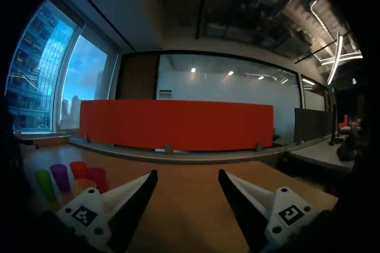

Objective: Pour water

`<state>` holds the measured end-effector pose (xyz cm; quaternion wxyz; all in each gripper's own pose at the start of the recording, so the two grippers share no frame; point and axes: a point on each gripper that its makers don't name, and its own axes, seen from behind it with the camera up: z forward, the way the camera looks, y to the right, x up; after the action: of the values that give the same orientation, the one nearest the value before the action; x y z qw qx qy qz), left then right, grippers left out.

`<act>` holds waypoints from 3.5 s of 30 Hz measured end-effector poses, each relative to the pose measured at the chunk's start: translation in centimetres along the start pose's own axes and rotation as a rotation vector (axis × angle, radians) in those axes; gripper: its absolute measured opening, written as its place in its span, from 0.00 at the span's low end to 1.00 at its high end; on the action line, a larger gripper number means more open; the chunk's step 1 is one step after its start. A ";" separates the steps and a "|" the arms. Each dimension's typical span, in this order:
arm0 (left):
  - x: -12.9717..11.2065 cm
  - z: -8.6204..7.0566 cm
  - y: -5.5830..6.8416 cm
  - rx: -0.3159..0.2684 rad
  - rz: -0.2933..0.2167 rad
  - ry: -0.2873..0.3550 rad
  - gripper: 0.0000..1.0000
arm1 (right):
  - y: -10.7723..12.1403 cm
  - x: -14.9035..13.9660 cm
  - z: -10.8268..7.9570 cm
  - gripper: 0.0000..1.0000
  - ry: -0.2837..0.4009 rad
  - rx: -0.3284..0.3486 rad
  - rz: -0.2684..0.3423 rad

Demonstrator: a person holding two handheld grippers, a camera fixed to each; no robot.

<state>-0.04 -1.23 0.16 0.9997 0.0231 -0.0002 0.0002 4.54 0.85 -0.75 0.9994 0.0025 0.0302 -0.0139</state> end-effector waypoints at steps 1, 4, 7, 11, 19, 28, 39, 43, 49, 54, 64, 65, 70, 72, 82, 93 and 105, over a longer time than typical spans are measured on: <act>0.0 0.0 0.0 0.000 0.000 0.000 0.99 | -0.1 -0.3 0.1 0.99 -0.002 0.001 0.004; 0.0 0.0 0.0 0.000 0.000 0.000 0.99 | -0.5 -1.2 0.2 0.99 -0.012 0.003 0.014; 0.0 0.0 0.0 0.000 0.000 0.000 0.99 | -0.6 -2.0 0.3 0.99 -0.021 0.003 0.019; 0.0 0.0 0.0 0.000 0.000 0.000 0.99 | -0.7 -2.9 0.5 0.99 -0.028 -0.001 0.019; 0.0 0.0 0.0 0.000 0.000 0.000 0.99 | -0.4 -4.0 0.6 0.99 -0.040 -0.007 0.038; 0.0 0.0 0.0 0.000 0.000 0.000 0.99 | -0.3 -4.4 0.8 0.99 -0.055 -0.013 0.033; 0.0 0.1 0.0 0.000 0.000 0.000 0.99 | -0.7 -4.3 0.7 0.99 -0.058 -0.012 0.027; 0.0 0.0 -0.1 0.000 0.000 0.000 0.99 | -0.8 -4.3 0.6 0.99 -0.059 -0.010 0.027; 0.0 0.0 0.0 0.000 0.000 0.000 0.99 | -0.8 -4.3 0.6 0.99 -0.059 -0.009 0.027; 0.0 0.0 0.0 0.000 0.000 0.000 0.99 | -0.9 -4.4 0.7 0.99 -0.060 -0.005 0.028; 0.0 0.0 0.0 0.000 0.000 0.000 0.99 | -1.0 -4.4 0.6 0.99 -0.061 -0.002 0.028; 0.0 0.0 -0.1 0.000 0.000 0.000 0.99 | -1.0 -4.4 0.6 0.99 -0.061 -0.002 0.028; 0.0 0.0 -0.1 0.000 0.000 0.000 0.99 | -1.0 -4.4 0.6 0.99 -0.061 -0.003 0.028; 0.0 0.0 0.0 0.000 0.000 0.000 0.99 | -1.0 -4.3 0.7 0.99 -0.061 -0.003 0.028; 0.0 0.0 0.0 0.000 0.000 0.000 0.99 | -1.0 -4.4 0.6 0.99 -0.061 -0.003 0.027; 0.0 0.0 0.0 0.000 0.000 0.000 0.99 | -0.9 -4.5 0.6 0.99 -0.061 -0.003 0.028; 0.0 -0.1 0.0 0.000 0.000 0.000 0.99 | -0.9 -4.4 0.6 0.99 -0.061 -0.003 0.028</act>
<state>-0.02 -1.24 0.09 0.9997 0.0231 -0.0004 0.0000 0.20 0.04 0.08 1.0000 0.0012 -0.0002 0.0000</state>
